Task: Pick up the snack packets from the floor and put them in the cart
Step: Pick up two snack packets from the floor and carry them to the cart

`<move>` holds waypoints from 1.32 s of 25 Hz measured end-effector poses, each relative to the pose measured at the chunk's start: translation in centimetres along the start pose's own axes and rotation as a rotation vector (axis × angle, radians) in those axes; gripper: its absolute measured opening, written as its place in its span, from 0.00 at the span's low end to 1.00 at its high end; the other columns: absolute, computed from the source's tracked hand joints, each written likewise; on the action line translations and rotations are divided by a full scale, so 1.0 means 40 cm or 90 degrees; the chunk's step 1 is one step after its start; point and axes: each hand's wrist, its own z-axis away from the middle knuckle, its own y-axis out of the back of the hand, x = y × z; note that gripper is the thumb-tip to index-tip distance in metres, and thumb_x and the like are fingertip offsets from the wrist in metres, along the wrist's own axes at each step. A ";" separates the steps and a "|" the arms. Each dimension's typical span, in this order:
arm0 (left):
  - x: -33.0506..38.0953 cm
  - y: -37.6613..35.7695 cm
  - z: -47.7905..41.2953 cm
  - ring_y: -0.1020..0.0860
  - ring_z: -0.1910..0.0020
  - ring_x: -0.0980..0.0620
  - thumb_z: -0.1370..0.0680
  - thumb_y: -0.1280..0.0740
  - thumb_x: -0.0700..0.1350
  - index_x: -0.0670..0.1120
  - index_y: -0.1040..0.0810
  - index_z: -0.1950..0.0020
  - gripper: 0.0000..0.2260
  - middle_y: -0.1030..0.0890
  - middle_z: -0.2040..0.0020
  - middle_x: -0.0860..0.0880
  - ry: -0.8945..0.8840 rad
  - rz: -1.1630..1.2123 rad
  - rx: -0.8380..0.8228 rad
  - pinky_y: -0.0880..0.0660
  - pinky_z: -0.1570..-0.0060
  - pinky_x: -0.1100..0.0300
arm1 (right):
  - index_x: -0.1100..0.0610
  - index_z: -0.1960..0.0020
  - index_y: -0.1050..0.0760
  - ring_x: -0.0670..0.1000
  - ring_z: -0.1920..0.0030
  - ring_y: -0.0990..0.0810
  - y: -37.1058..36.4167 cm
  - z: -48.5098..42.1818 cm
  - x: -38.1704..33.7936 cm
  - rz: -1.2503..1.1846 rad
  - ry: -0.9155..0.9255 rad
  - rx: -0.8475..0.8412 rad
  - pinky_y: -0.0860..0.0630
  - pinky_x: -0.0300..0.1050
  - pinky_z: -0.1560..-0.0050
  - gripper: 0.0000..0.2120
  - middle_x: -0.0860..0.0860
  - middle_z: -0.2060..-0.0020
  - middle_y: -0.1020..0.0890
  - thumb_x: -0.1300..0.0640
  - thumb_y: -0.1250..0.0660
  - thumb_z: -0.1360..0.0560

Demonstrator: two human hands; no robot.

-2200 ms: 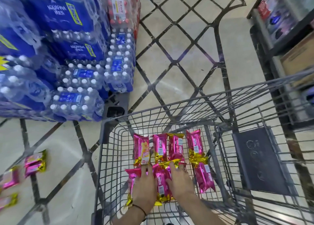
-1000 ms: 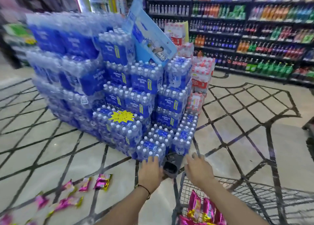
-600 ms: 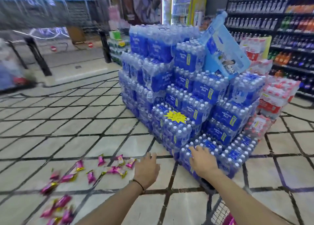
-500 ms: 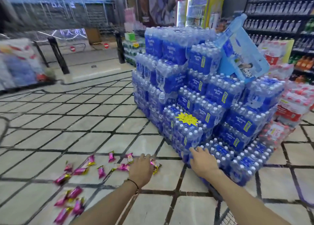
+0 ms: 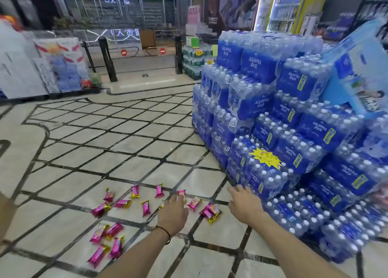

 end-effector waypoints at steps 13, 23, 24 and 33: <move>-0.227 0.026 -0.333 0.27 0.36 0.42 0.18 0.40 0.55 0.47 0.36 0.27 0.22 0.30 0.31 0.45 0.030 0.016 -0.038 0.24 0.45 0.49 | 0.50 0.27 0.40 0.60 0.34 0.32 -0.041 -0.347 -0.185 0.010 0.001 -0.074 0.25 0.56 0.43 0.22 0.56 0.34 0.31 0.52 0.45 0.20; -0.230 -0.071 -0.704 0.29 0.36 0.41 0.18 0.40 0.51 0.46 0.36 0.27 0.21 0.30 0.30 0.45 0.076 0.033 -0.106 0.26 0.42 0.47 | 0.50 0.27 0.39 0.58 0.34 0.32 -0.150 -0.744 -0.096 0.013 0.030 -0.144 0.27 0.53 0.43 0.22 0.54 0.34 0.29 0.52 0.45 0.20; -0.226 -0.086 -0.752 0.29 0.36 0.41 0.18 0.40 0.51 0.46 0.36 0.27 0.21 0.31 0.30 0.45 0.087 0.032 -0.114 0.26 0.41 0.47 | 0.50 0.27 0.38 0.58 0.35 0.31 -0.164 -0.794 -0.079 0.009 0.032 -0.148 0.26 0.53 0.44 0.22 0.53 0.35 0.29 0.52 0.45 0.20; -0.239 -0.200 -1.087 0.28 0.39 0.44 0.19 0.41 0.50 0.47 0.35 0.27 0.21 0.28 0.34 0.47 0.168 0.026 -0.160 0.26 0.44 0.50 | 0.50 0.26 0.40 0.57 0.35 0.31 -0.303 -1.171 0.012 0.007 0.057 -0.197 0.27 0.53 0.43 0.23 0.53 0.34 0.29 0.52 0.44 0.21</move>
